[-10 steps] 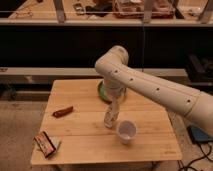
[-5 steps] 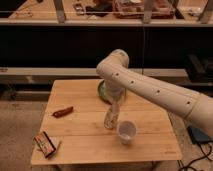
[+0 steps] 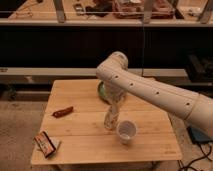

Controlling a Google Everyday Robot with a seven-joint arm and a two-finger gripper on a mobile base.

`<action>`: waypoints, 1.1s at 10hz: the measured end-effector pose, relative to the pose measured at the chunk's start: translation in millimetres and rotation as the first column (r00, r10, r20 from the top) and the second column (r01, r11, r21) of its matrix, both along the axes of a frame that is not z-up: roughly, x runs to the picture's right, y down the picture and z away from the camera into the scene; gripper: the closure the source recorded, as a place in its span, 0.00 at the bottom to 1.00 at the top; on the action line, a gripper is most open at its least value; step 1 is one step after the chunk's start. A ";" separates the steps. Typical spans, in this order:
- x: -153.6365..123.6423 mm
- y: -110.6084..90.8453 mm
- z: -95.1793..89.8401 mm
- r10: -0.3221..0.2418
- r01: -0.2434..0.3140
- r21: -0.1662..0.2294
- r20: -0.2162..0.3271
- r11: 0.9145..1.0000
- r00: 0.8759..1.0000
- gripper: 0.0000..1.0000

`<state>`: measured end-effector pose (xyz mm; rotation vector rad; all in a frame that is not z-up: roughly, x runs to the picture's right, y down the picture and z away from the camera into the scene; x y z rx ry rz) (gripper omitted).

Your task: Stand the bottle upright

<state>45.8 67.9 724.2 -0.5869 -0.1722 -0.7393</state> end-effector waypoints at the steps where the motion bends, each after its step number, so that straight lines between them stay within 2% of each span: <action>1: -4.1 2.2 -0.2 -0.004 0.004 -0.004 0.008 1.000 1.000 0.94; 4: -9.2 4.1 -1.1 0.005 -0.004 -0.016 0.022 1.000 1.000 0.94; 8: -5.2 -16.6 -4.5 0.045 -0.045 0.002 0.036 0.999 0.998 0.94; 11: -3.0 -21.6 -6.7 0.054 -0.055 0.004 0.044 0.998 0.998 0.94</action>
